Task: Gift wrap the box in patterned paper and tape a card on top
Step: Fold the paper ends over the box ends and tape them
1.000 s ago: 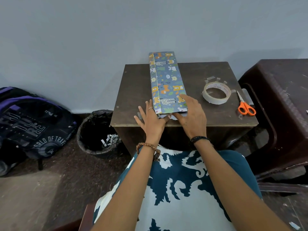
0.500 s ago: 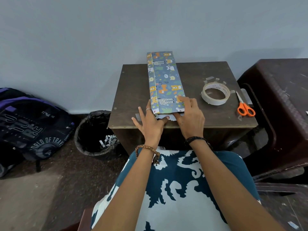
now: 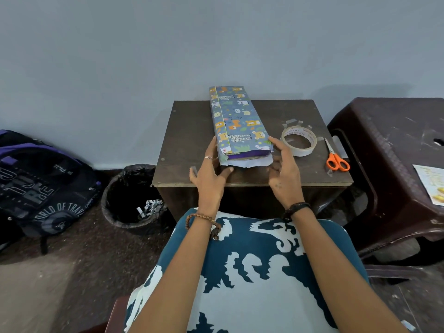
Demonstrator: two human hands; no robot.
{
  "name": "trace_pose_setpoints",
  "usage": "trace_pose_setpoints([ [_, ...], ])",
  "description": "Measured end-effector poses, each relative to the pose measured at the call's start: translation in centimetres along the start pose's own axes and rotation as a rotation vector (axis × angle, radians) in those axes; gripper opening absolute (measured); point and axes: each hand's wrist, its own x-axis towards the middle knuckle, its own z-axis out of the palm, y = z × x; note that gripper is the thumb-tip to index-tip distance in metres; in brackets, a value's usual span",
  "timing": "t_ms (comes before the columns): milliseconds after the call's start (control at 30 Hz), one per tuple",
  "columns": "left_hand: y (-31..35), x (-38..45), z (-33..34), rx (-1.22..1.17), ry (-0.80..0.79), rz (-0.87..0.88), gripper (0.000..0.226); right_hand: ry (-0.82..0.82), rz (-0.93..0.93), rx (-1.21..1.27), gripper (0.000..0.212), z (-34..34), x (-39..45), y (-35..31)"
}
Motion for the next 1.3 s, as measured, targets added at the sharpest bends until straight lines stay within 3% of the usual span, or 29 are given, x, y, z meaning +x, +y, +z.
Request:
trace_pose_setpoints([
  [100,0.5,-0.3,-0.2,0.024,0.094,0.083,0.062,0.090,-0.082,-0.061,0.057,0.0,0.0,-0.3],
  [267,0.5,-0.2,-0.8,0.169,0.191,0.323,0.057,0.144,-0.247,-0.148,0.046,0.0,-0.1,-0.7],
  [500,0.3,0.2,-1.3,0.010,0.178,0.473,0.044,0.120,-0.275,-0.055,0.049,-0.7,0.1,-1.3],
  [633,0.5,0.2,-1.6,-0.155,0.043,0.464,0.034,0.069,-0.175,0.131,0.052,-1.2,0.1,-1.7],
  [733,0.7,0.0,-1.6,-0.191,0.003,0.449,0.049,0.059,-0.120,0.224,0.048,-1.1,0.0,-1.9],
  [867,0.8,0.0,-1.5,-0.175,-0.066,0.438,0.037,0.060,-0.085,0.247,0.039,-0.8,0.0,-2.3],
  [1300,-0.6,0.8,-0.5,-0.151,0.005,0.408,0.017,0.134,-0.039,0.220,0.027,0.1,0.6,-1.2],
])
